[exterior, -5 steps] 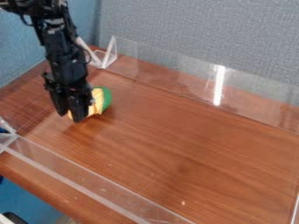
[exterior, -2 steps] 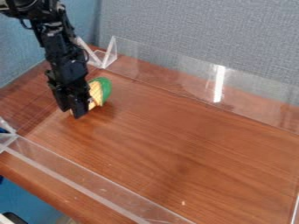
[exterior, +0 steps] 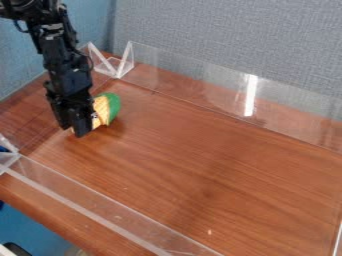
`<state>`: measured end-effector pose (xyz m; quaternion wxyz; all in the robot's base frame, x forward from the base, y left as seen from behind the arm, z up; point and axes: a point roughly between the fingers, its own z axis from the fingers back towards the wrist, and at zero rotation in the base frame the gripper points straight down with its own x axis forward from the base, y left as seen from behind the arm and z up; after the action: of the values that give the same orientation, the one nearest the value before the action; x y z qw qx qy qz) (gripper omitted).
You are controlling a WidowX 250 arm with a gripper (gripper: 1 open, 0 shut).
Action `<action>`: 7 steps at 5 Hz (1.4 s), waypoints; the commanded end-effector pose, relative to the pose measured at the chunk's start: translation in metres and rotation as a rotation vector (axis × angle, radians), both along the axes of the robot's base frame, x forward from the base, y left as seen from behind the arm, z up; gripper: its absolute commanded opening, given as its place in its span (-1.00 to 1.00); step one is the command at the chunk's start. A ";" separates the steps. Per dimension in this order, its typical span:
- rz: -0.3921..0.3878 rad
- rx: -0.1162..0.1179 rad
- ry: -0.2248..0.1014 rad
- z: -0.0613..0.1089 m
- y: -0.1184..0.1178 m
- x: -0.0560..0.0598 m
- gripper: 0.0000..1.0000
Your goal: Push the yellow object to the right side of the table
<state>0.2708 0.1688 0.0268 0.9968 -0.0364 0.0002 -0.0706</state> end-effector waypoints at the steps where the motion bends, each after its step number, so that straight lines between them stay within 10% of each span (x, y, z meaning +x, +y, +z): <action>1: -0.015 0.054 -0.090 0.023 0.012 0.012 -1.00; 4: -0.149 0.053 -0.128 0.047 -0.011 0.001 -1.00; 6: -0.204 0.041 -0.092 0.020 -0.020 0.013 -1.00; 7: -0.243 0.051 -0.136 0.049 -0.019 0.010 -1.00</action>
<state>0.2731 0.1410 0.0525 0.9798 -0.0330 -0.0306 -0.1948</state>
